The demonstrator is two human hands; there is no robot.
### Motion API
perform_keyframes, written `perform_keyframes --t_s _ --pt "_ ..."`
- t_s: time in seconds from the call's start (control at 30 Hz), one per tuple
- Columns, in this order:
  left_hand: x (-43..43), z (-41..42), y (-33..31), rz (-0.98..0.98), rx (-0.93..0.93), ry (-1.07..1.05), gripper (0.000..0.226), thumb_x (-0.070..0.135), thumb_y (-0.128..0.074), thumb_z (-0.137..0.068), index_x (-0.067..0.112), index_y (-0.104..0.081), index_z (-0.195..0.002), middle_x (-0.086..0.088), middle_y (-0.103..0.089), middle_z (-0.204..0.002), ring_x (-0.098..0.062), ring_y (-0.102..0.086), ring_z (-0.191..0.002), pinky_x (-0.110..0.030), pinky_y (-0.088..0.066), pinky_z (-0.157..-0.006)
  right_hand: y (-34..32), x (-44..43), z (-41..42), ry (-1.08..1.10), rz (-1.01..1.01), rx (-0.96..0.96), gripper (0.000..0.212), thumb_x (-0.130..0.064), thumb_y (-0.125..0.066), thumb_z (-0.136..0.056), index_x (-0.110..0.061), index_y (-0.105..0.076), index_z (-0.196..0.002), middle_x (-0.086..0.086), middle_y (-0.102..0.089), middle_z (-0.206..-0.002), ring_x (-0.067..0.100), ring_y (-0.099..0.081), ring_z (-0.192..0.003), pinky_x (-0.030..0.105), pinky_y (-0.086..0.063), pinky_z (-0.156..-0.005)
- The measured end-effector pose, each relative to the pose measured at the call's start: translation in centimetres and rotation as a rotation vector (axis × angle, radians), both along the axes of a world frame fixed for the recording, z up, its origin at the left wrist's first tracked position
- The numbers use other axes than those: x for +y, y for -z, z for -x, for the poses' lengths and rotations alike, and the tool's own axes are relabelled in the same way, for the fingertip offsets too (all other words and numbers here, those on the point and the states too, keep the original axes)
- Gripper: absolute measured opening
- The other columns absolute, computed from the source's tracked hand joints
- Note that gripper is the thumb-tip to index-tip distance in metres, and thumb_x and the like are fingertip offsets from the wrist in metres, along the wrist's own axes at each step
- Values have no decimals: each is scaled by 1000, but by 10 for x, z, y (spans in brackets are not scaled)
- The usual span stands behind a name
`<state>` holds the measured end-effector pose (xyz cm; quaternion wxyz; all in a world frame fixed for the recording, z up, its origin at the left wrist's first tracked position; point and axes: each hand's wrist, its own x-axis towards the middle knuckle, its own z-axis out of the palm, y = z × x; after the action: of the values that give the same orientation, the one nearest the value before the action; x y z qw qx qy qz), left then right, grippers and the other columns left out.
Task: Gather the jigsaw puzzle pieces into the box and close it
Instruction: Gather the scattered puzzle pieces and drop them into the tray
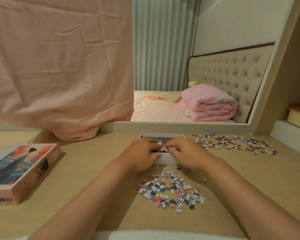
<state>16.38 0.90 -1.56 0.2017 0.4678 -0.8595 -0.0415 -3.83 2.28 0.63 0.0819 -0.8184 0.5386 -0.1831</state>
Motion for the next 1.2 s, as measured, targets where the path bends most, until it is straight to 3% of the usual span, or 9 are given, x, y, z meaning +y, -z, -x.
perform_keyframes --t_s 0.13,0.23,0.37,0.43,0.57,0.83,1.0,1.1,1.2 --pt "24 -4 -10 189 58 41 31 40 -51 -90 35 -64 -117 12 -57 -118 -10 -50 -109 -30 -41 -94 -17 26 7 -17 73 -124 25 -27 -60 -96 -36 -70 -116 -19 -66 -108 -1 -59 -86 23 -45 -79" --pt "47 -3 -11 159 23 77 25 44 -54 -89 35 -63 -110 16 -55 -106 -6 -54 -96 -28 -46 -80 -22 47 17 -55 -189 -68 33 -36 -76 -83 -41 -69 -115 -21 -63 -101 -5 -58 -73 21 -47 -71" --pt "56 -1 7 -98 -146 98 72 76 -50 -77 36 -48 -136 19 -43 -133 -5 -46 -119 -33 -44 -99 -19 61 25 -11 -477 228 99 -48 -90 -62 -44 -39 -147 -13 -45 -143 9 -51 -121 30 -45 -99" --pt "57 2 13 -176 -253 111 93 86 -48 -71 35 -33 -148 16 -30 -147 -8 -30 -134 -35 -32 -111 -18 65 27 42 -536 324 115 -49 -91 -58 -42 -26 -153 -8 -35 -152 20 -40 -137 34 -39 -107" --pt "58 8 20 -148 -230 119 90 81 -51 -75 31 -35 -149 13 -35 -145 -8 -27 -133 -35 -30 -112 -11 63 24 74 -529 305 106 -45 -90 -63 -37 -33 -152 -6 -41 -151 20 -46 -133 33 -41 -102" --pt "52 0 13 -174 13 120 58 61 -61 -84 29 -59 -132 16 -51 -120 -1 -51 -110 -29 -45 -99 6 50 8 7 -346 50 55 -34 -80 -81 -27 -62 -132 -11 -63 -104 11 -62 -96 30 -52 -90" --pt "58 -24 -3 -377 -208 -61 105 89 -58 -57 39 -34 -146 16 -32 -136 -9 -36 -126 -37 -38 -107 -4 56 20 33 -372 8 71 -45 -83 -75 -28 -56 -138 -12 -60 -115 7 -60 -100 25 -48 -89" --pt "62 -22 -2 -394 -325 -65 97 81 -61 -64 37 -33 -146 10 -30 -131 -13 -30 -128 -39 -36 -108 -2 61 12 20 -417 224 79 -64 -79 -67 -26 -52 -132 -1 -49 -129 16 -53 -112 31 -47 -91" --pt "63 -13 4 -337 -278 -21 79 67 -61 -79 35 -36 -147 11 -32 -131 -10 -30 -129 -35 -34 -108 6 61 -2 42 -387 312 97 -73 -72 -67 -27 -41 -147 2 -35 -138 24 -43 -129 42 -43 -104"
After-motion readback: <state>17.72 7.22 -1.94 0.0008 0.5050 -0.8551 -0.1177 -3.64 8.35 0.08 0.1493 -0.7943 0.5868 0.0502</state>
